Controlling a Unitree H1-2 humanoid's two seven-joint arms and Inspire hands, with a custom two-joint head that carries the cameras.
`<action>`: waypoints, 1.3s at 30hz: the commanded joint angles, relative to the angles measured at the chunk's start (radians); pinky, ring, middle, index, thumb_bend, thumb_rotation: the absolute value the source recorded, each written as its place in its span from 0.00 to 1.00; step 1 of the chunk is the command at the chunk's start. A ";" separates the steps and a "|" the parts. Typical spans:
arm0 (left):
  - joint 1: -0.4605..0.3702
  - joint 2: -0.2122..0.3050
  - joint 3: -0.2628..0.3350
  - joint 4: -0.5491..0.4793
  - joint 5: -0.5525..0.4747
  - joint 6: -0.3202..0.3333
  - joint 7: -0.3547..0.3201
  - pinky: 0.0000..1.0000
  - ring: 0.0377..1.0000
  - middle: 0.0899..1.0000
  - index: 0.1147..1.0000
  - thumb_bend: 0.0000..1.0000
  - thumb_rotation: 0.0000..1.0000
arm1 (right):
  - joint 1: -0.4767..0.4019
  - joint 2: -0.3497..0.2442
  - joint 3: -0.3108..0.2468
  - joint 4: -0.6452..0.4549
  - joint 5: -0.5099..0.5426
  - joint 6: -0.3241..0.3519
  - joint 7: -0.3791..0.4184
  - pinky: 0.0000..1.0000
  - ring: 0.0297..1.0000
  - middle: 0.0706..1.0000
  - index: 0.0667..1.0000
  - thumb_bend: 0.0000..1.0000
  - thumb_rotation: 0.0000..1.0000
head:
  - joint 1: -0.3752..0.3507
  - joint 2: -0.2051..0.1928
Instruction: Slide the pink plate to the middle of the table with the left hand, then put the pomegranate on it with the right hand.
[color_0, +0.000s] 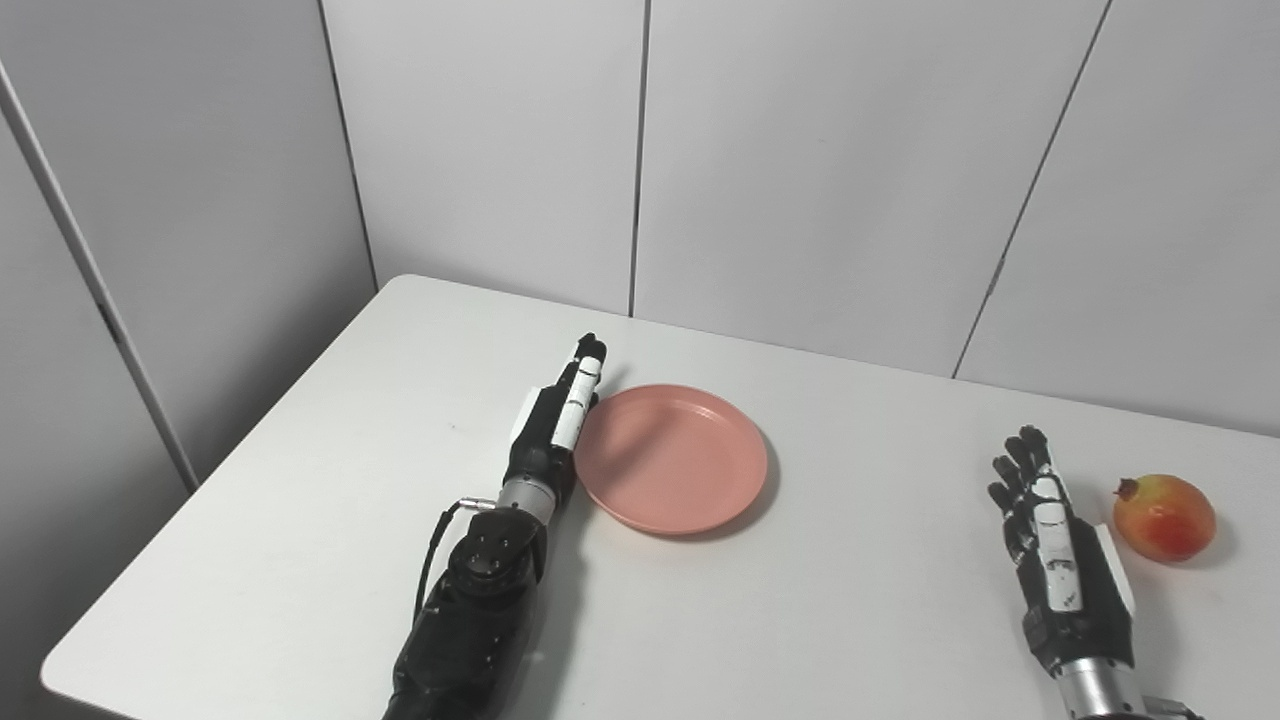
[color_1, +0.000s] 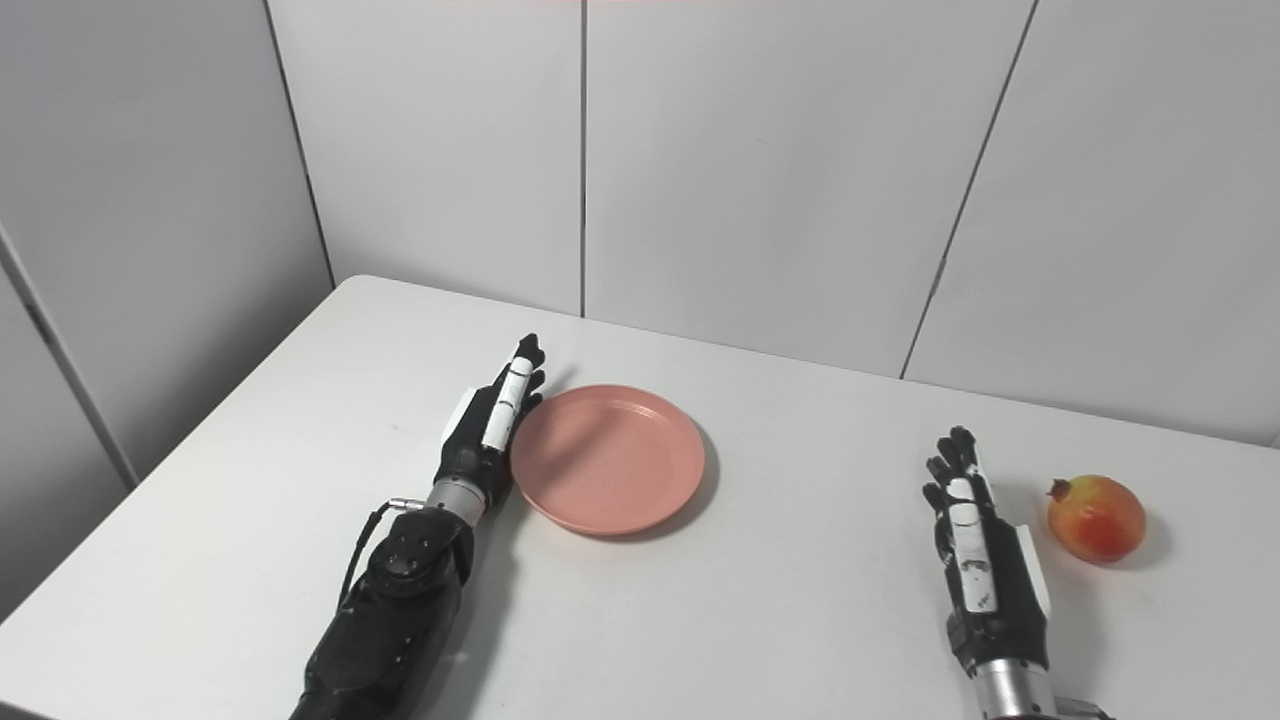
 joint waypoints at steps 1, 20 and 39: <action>-0.023 -0.012 -0.019 -0.041 0.007 0.010 -0.022 0.99 1.00 1.00 1.00 0.60 1.00 | 0.014 0.018 0.006 -0.013 -0.005 0.008 -0.010 1.00 1.00 1.00 1.00 0.58 0.92 | -0.008 0.002; 0.050 -0.079 -0.047 -0.146 -0.053 0.073 -0.089 1.00 1.00 1.00 1.00 0.58 1.00 | 0.009 0.062 0.023 -0.029 -0.054 0.018 -0.055 1.00 1.00 1.00 1.00 0.65 0.89 | -0.160 0.022; 0.093 -0.126 -0.054 -0.173 -0.119 0.075 -0.125 1.00 1.00 1.00 1.00 0.59 1.00 | 0.007 0.083 0.036 -0.032 -0.073 0.022 -0.076 1.00 1.00 1.00 1.00 0.67 0.88 | -0.216 0.029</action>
